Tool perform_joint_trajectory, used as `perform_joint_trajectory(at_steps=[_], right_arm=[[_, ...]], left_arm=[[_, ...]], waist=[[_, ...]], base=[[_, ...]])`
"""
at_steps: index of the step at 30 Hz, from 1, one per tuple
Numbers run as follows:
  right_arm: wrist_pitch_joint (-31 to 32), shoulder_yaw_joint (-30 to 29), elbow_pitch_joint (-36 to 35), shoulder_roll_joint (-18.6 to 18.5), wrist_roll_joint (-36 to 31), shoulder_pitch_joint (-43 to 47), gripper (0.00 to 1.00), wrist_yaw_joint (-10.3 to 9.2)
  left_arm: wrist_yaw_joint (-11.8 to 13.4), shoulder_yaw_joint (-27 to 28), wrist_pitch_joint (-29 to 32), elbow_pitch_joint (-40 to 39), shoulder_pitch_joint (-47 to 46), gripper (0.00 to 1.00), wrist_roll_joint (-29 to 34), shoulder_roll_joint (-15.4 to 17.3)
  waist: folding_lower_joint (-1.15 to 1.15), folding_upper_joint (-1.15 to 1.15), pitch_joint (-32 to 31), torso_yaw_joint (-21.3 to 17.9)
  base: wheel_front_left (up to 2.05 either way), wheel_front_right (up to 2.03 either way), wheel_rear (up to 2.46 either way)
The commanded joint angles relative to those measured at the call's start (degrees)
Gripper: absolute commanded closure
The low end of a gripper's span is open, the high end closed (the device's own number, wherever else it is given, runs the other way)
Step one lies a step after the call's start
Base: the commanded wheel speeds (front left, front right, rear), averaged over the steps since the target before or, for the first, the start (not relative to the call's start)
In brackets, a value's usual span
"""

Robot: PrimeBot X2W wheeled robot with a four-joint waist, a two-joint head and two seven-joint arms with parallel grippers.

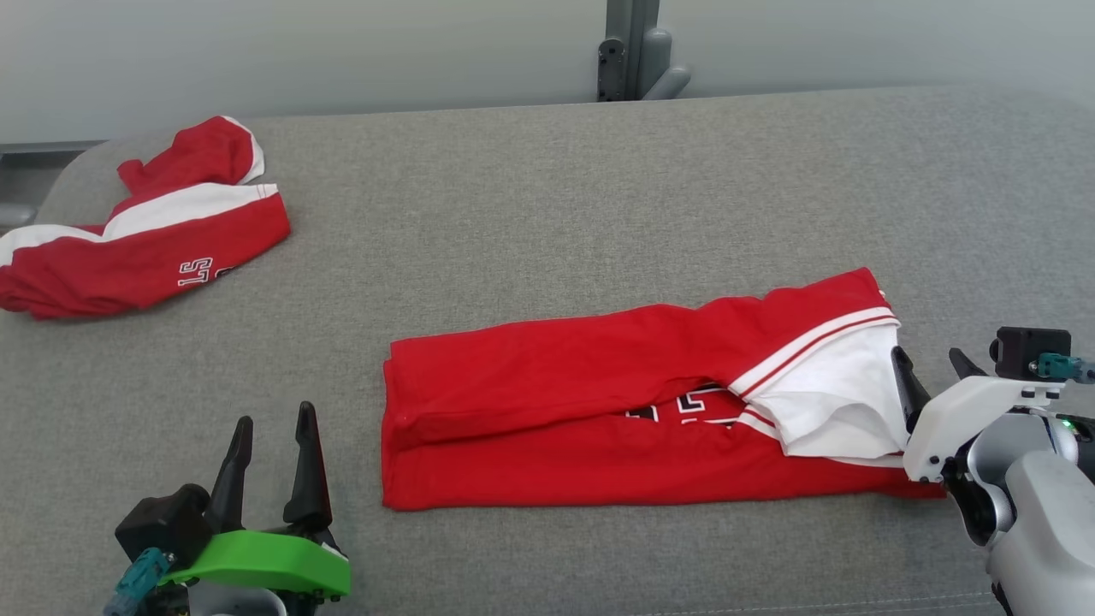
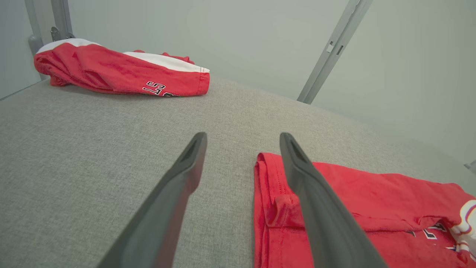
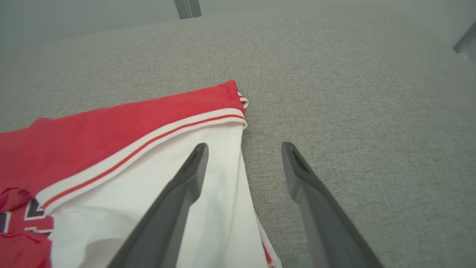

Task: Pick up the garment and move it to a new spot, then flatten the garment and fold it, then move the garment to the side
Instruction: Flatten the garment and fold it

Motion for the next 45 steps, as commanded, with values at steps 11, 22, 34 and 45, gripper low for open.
perform_joint_trajectory(at_steps=[11,22,34,45], right_arm=[[3.96,6.67,9.81,-0.93,8.13,-3.51,0.00,-0.07],[2.65,12.90,12.03,-3.95,12.62,-5.23,0.00,-0.11],[6.21,22.08,13.91,-1.11,15.35,-6.44,0.51,0.26],[0.82,22.19,17.39,-4.51,15.89,-10.59,1.00,-0.16]], left_arm=[[-0.66,1.31,-0.16,0.51,-1.12,0.00,0.74,-0.60],[-1.18,1.85,-0.17,0.67,-1.70,0.00,1.60,-1.26],[-1.55,2.34,-0.17,1.19,-1.82,0.00,2.10,-1.65],[-1.47,2.99,-0.17,1.08,-1.45,0.00,2.51,-1.81]], waist=[[0.00,0.53,2.31,3.08],[0.00,0.53,2.80,2.74],[0.00,0.53,3.20,3.68],[0.00,0.53,3.09,2.14]], base=[[0.00,0.00,0.00],[0.00,0.00,0.00],[0.00,0.00,0.00],[0.00,0.00,0.00]])
